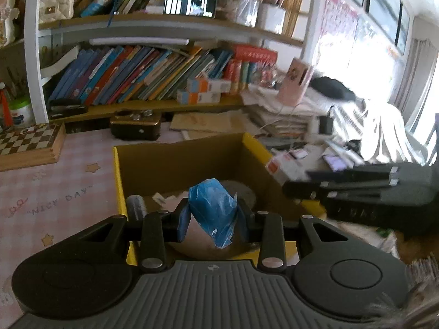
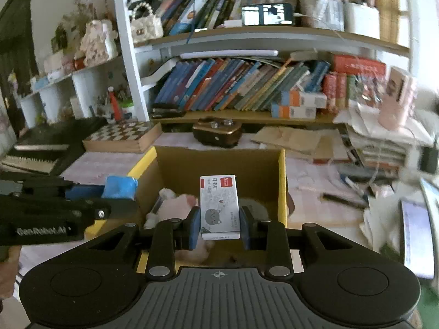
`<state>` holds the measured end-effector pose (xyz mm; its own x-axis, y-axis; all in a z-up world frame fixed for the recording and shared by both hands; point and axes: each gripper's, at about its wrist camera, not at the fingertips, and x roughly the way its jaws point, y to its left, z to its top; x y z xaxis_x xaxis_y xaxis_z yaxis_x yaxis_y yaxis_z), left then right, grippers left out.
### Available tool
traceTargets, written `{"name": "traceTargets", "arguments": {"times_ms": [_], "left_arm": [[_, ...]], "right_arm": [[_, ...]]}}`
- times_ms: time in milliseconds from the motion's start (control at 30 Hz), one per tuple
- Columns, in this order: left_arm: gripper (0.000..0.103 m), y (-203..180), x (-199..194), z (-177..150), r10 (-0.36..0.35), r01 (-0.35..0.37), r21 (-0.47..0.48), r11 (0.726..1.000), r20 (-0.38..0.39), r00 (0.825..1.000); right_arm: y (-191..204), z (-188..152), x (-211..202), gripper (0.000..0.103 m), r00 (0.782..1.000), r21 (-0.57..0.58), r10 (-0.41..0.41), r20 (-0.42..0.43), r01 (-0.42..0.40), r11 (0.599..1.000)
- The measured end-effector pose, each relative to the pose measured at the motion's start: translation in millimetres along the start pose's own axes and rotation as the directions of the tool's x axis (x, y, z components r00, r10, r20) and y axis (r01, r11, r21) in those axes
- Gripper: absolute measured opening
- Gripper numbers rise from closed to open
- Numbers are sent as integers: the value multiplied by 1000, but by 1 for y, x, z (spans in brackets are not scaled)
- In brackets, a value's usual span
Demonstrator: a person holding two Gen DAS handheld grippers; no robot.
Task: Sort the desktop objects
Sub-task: 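Lower the blue bag with the left gripper while the right lowers the card box into the box, then open both grippers to release the bag and card box into the box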
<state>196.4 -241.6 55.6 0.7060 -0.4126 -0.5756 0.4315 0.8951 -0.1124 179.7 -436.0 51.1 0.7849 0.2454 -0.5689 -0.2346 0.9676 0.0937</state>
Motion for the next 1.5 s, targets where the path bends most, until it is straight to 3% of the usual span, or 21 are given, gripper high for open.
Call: {"name": "traceTargets", "arguments": {"times_ms": [167, 333, 500, 733, 900, 1000, 1100, 1167, 1233, 1333, 1500], "left_arm": [[32, 2, 42, -1, 36, -36, -1, 999, -90, 995], [32, 3, 79, -10, 42, -43, 0, 999, -199, 979], [33, 7, 98, -16, 27, -40, -46, 998, -264, 964], [34, 5, 101, -17, 23, -38, -50, 998, -270, 963], [36, 4, 101, -17, 31, -43, -41, 998, -262, 965], [39, 1, 97, -18, 57, -64, -24, 998, -228, 972], [54, -4, 87, -16, 66, -68, -6, 998, -184, 981], [67, -8, 77, -15, 63, -61, 19, 998, -150, 987], [86, -15, 67, -14, 80, -74, 52, 996, -119, 990], [88, -20, 47, -17, 109, -104, 86, 991, -67, 992], [101, -11, 8, -24, 167, -167, 37, 985, 7, 986]], "right_arm": [[-6, 18, 40, 30, 998, -42, -1, -63, -2, 999], [-2, 26, 84, 30, 985, -84, -5, -175, -9, 996], [10, 22, 121, 30, 950, -158, -14, -310, -37, 987], [23, 12, 154, 30, 896, -226, -60, -439, -45, 973], [24, 12, 156, 32, 893, -218, -64, -445, -39, 975], [21, 14, 150, 35, 908, -185, -37, -416, -45, 982], [18, 16, 140, 48, 924, -158, -29, -382, -34, 987], [18, 18, 129, 62, 940, -143, -19, -340, -32, 989], [18, 19, 114, 63, 956, -114, -11, -293, -24, 993], [16, 20, 90, 68, 979, -62, -2, -202, -11, 998], [15, 23, 49, 78, 997, -31, -50, -56, 49, 998]]}}
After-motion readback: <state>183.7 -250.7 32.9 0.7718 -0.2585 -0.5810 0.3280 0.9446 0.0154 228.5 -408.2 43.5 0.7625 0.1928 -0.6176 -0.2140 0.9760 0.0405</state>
